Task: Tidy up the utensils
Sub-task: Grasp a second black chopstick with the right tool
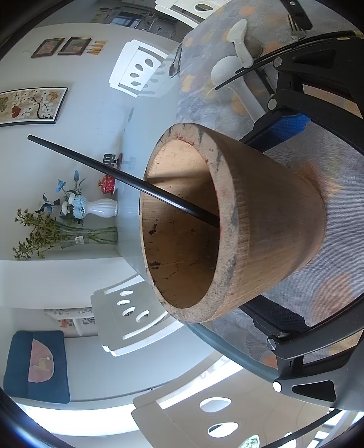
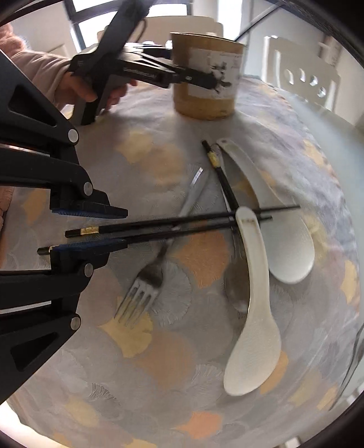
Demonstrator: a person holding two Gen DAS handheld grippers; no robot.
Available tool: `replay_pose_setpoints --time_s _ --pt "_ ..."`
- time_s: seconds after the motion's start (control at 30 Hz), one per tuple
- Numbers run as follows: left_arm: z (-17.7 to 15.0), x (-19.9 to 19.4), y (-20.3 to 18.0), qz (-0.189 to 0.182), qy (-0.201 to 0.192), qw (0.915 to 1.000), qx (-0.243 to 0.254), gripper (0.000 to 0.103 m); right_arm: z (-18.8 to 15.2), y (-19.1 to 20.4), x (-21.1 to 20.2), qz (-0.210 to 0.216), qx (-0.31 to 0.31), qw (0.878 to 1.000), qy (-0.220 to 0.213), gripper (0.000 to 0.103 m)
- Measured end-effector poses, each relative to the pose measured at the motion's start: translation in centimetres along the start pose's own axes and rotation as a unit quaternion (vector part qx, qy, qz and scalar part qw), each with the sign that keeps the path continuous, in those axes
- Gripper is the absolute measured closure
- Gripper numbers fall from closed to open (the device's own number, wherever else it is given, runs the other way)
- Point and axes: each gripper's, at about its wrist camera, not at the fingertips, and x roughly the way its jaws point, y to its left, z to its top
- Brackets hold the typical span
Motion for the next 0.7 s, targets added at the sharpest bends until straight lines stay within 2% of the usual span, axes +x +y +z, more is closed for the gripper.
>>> replay_pose_setpoints --time_s 0.07,0.13,0.3,0.43,0.53,0.7 --pt "0.0 0.0 0.0 0.000 0.001 1.0000 -0.001 0.006 1.1 -0.1 0.3 -0.014 0.003 1.000 -0.001 0.090" --pt "0.0 0.0 0.0 -0.001 0.002 1.0000 -0.001 0.006 1.5 -0.2 0.6 -0.009 0.003 1.000 0.001 0.090" --pt "0.0 0.1 0.1 -0.002 0.004 1.0000 -0.002 0.006 2.4 -0.7 2.3 -0.024 0.001 0.999 0.024 0.090" --pt "-0.1 0.1 0.1 -0.003 0.006 1.0000 -0.002 0.006 2.7 -0.5 2.6 -0.030 -0.004 0.999 0.014 0.091" --pt "-0.1 0.2 0.0 -0.003 0.010 0.9999 -0.001 0.006 2.7 -0.2 2.7 -0.043 -0.024 0.999 0.006 0.098" --pt "-0.1 0.1 -0.1 -0.002 0.008 1.0000 -0.001 0.006 2.5 -0.1 2.7 -0.036 -0.026 0.999 0.001 0.098"
